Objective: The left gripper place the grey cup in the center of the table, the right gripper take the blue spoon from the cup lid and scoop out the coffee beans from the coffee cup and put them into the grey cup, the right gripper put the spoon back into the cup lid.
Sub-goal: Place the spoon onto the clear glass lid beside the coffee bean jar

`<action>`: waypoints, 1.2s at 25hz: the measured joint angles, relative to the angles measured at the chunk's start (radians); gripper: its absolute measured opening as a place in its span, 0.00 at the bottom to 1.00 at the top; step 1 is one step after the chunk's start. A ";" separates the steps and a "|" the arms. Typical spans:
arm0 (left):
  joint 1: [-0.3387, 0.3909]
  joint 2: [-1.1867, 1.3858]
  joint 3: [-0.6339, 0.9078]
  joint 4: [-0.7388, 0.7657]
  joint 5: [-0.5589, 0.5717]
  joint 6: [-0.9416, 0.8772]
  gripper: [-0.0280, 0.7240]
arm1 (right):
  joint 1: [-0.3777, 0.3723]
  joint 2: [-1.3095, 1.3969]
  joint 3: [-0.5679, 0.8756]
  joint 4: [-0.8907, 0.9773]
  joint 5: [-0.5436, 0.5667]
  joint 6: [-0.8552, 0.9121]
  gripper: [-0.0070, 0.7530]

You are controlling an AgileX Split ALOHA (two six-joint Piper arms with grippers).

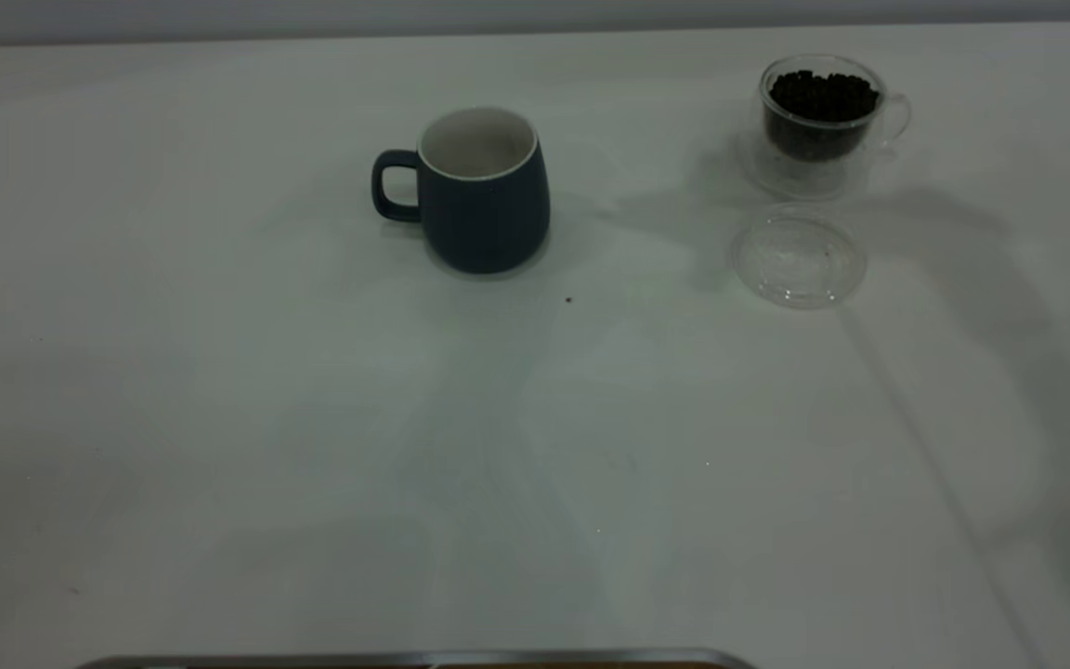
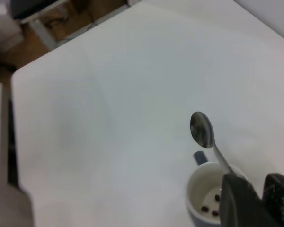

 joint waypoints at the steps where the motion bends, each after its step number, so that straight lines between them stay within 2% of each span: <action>1: 0.000 0.000 0.000 0.000 0.000 0.000 0.82 | -0.017 -0.048 0.000 -0.037 0.039 0.016 0.15; 7: 0.000 0.000 0.000 0.000 0.000 0.000 0.82 | -0.151 -0.256 0.051 -0.239 0.102 0.148 0.15; 10: 0.000 0.000 0.000 0.000 0.000 0.000 0.82 | -0.228 -0.301 0.162 -0.263 0.104 0.188 0.15; 12: 0.000 0.000 0.000 0.000 0.000 0.000 0.82 | -0.255 -0.299 0.259 -0.263 0.094 0.182 0.15; 16: 0.000 0.000 0.000 0.000 0.000 0.000 0.82 | -0.265 -0.220 0.447 -0.210 -0.065 0.126 0.15; 20: 0.000 0.000 0.000 0.000 0.000 0.000 0.82 | -0.267 -0.060 0.491 -0.109 -0.213 0.111 0.15; 24: 0.000 0.000 0.000 0.000 0.000 -0.001 0.82 | -0.268 0.071 0.490 0.011 -0.259 0.084 0.15; 30: 0.000 0.000 0.000 0.000 0.000 -0.001 0.82 | -0.268 0.181 0.489 0.050 -0.332 0.072 0.15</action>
